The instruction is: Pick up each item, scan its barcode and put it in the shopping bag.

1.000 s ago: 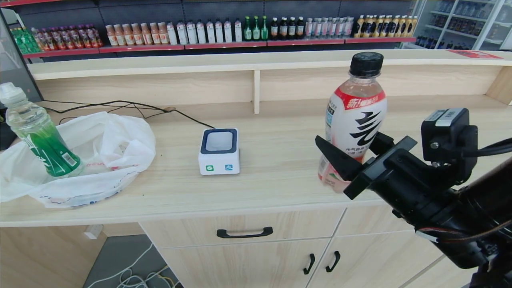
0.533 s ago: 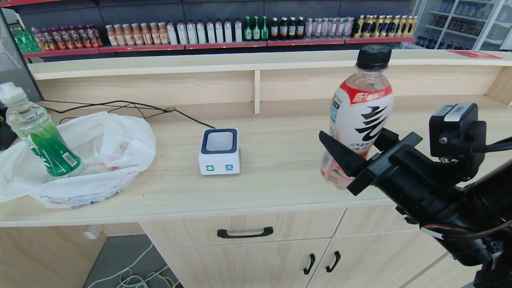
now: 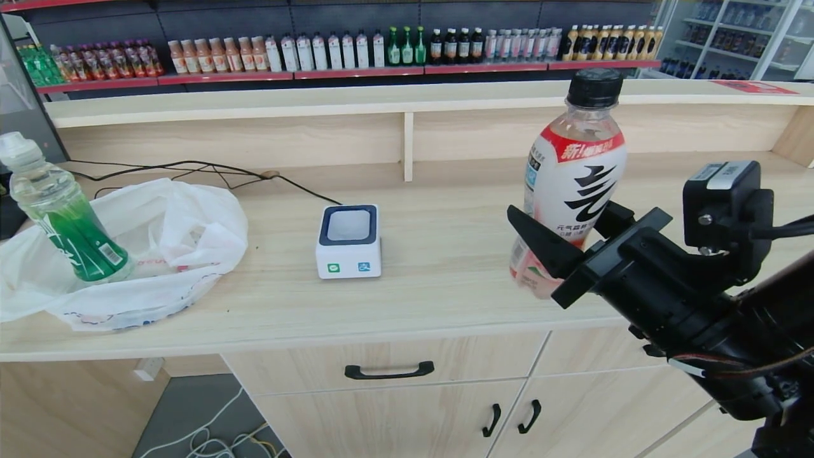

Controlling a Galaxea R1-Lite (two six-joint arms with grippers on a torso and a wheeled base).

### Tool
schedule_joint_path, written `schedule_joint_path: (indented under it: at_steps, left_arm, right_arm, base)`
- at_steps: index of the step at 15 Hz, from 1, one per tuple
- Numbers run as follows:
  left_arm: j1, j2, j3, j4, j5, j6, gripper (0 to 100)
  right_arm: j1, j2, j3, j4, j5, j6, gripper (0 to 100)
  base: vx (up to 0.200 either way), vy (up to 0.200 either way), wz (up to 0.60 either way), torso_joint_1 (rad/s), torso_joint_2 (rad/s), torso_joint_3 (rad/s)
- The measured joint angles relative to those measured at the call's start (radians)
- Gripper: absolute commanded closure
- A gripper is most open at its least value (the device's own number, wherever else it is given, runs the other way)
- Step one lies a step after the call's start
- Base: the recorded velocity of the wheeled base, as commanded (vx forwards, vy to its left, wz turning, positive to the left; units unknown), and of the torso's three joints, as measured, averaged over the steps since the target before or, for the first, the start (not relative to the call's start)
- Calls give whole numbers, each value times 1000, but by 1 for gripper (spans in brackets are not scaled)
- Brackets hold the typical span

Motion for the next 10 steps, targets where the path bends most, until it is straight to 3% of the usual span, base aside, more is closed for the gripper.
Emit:
schedule_joint_path:
  at_steps: [10]
  left_arm:
    - [0, 0, 0, 0, 1, -3, 0]
  right_arm:
    - [-4, -7, -6, -2, 0, 28, 100]
  base:
    - [0, 200, 0, 5, 2, 3]
